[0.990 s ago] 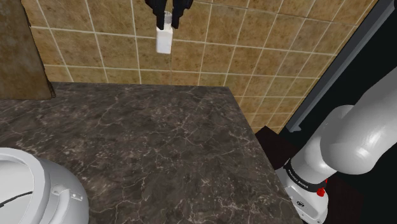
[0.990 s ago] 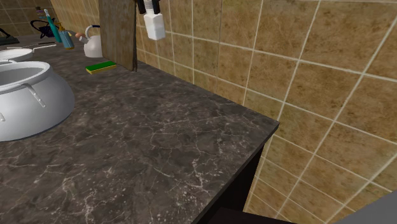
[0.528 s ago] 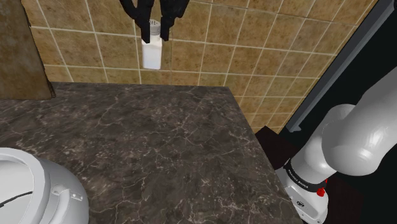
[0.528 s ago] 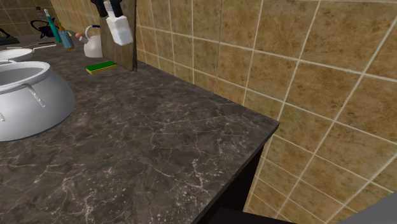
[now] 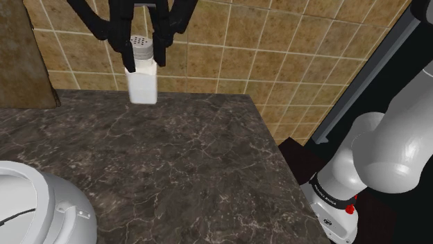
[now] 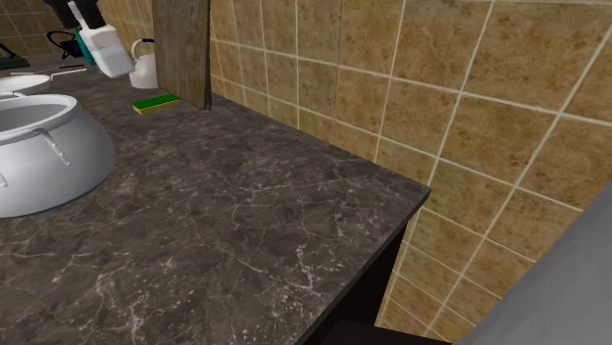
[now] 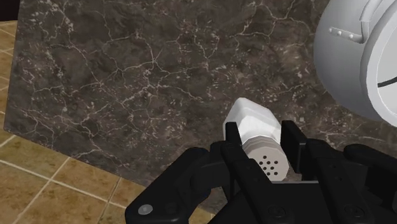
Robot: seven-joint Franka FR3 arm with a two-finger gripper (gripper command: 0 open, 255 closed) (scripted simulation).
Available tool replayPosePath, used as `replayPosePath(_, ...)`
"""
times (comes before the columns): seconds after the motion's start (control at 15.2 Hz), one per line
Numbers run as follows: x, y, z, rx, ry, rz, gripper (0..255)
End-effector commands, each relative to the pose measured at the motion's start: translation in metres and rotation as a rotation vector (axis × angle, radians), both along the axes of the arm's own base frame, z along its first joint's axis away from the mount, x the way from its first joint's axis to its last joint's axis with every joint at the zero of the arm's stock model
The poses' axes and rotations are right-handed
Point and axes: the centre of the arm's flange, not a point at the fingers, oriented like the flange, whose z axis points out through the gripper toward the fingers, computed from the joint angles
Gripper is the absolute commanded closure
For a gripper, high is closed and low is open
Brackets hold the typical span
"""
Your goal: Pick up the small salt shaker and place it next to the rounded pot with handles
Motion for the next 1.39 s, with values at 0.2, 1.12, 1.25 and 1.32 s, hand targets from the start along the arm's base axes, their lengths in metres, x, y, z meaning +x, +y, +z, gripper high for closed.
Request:
replayPosePath(0.2,-0.014,0.016,-0.024,0.000,-0.001,-0.002,255)
replayPosePath(1.12,-0.014,0.016,-0.098,0.000,-0.001,-0.002,255)
replayPosePath(1.25,-0.014,0.016,-0.109,0.000,-0.001,-0.002,255)
replayPosePath(1.32,-0.014,0.016,-0.114,0.000,-0.001,-0.002,255)
